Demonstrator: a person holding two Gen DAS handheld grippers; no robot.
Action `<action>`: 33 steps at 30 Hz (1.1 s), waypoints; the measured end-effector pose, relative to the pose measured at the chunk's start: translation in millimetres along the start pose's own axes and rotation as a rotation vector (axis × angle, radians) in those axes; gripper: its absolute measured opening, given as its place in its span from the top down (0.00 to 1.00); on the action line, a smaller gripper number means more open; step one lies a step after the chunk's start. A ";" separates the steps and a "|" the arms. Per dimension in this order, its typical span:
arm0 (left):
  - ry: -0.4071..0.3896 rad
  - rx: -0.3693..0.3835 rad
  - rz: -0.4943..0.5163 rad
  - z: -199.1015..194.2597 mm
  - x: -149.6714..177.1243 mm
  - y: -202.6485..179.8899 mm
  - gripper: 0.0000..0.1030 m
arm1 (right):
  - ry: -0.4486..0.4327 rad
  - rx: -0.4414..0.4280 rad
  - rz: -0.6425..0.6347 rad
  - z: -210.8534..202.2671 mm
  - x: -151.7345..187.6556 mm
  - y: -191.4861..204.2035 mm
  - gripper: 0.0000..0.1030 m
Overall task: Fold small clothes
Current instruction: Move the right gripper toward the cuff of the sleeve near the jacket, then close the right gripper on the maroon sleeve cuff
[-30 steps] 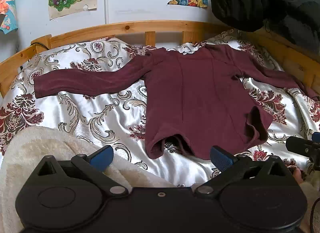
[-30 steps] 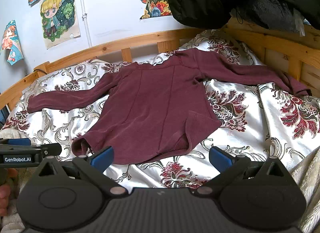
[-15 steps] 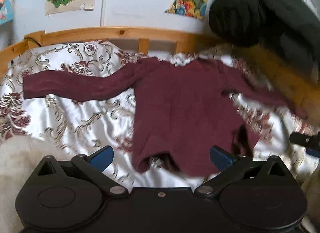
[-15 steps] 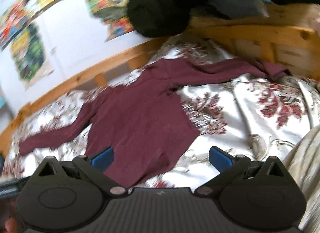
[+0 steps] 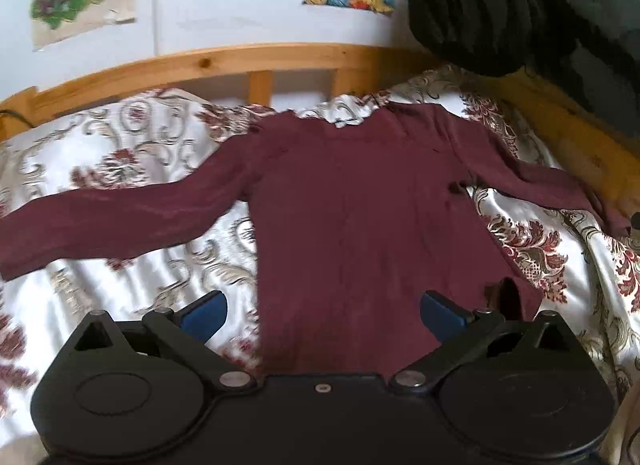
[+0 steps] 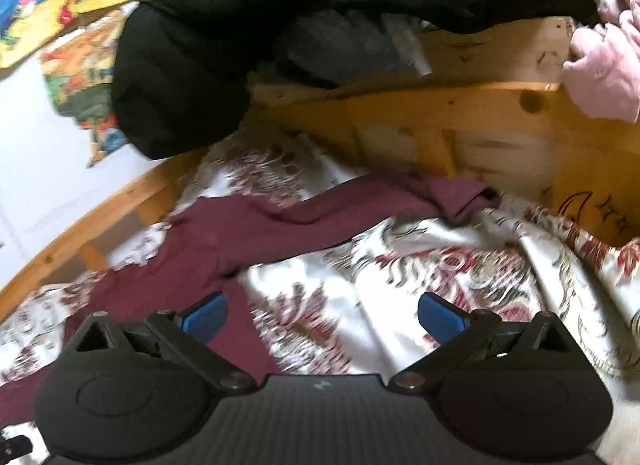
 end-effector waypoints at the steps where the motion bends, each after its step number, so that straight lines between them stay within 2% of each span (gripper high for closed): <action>1: 0.008 0.008 0.000 7.6 -4.1 -3.3 0.01 | -0.009 0.025 0.000 4.2 -2.4 -3.0 0.00; 5: 0.016 0.038 0.023 39.5 -20.9 -23.1 0.01 | -0.024 0.079 -0.021 22.8 -9.6 -10.1 0.00; 8: 0.015 0.043 0.047 60.0 -24.9 -37.2 0.01 | 0.006 0.064 -0.063 42.6 -15.5 -12.1 0.00; 10: 0.025 0.058 0.028 74.3 -25.8 -47.6 0.01 | 0.036 0.062 -0.089 58.4 -20.4 -15.7 0.00; 15: 0.084 0.188 -0.005 110.6 -16.7 -90.7 0.01 | 0.106 0.061 -0.169 93.4 -29.8 -27.2 0.00; 18: 0.111 0.239 0.056 121.9 -4.2 -111.8 0.01 | 0.097 0.128 -0.221 106.9 -33.0 -42.0 0.00; 22: 0.085 0.329 0.118 123.1 8.5 -134.1 0.01 | 0.121 0.176 -0.206 125.2 -34.4 -65.8 0.00; 25: 0.097 0.434 0.178 127.4 18.1 -166.8 0.01 | 0.124 0.164 -0.201 138.5 -38.8 -75.1 0.00; 30: 0.113 0.643 0.281 120.9 33.2 -219.7 0.01 | 0.094 0.219 -0.246 150.3 -47.3 -88.7 0.01; 33: 0.131 0.773 0.331 102.8 46.3 -236.7 0.01 | 0.088 0.245 -0.237 152.0 -50.6 -101.6 0.10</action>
Point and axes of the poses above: each gripper's, at about its wrist camera, not at the fingertips, and z roughly the way its jaws point, y to its left, x to its underside, the point moved 9 cm from there along z, roughly the way its jaws point, and after that the axes turned 6 degrees about -x, right-handed, at the moved point
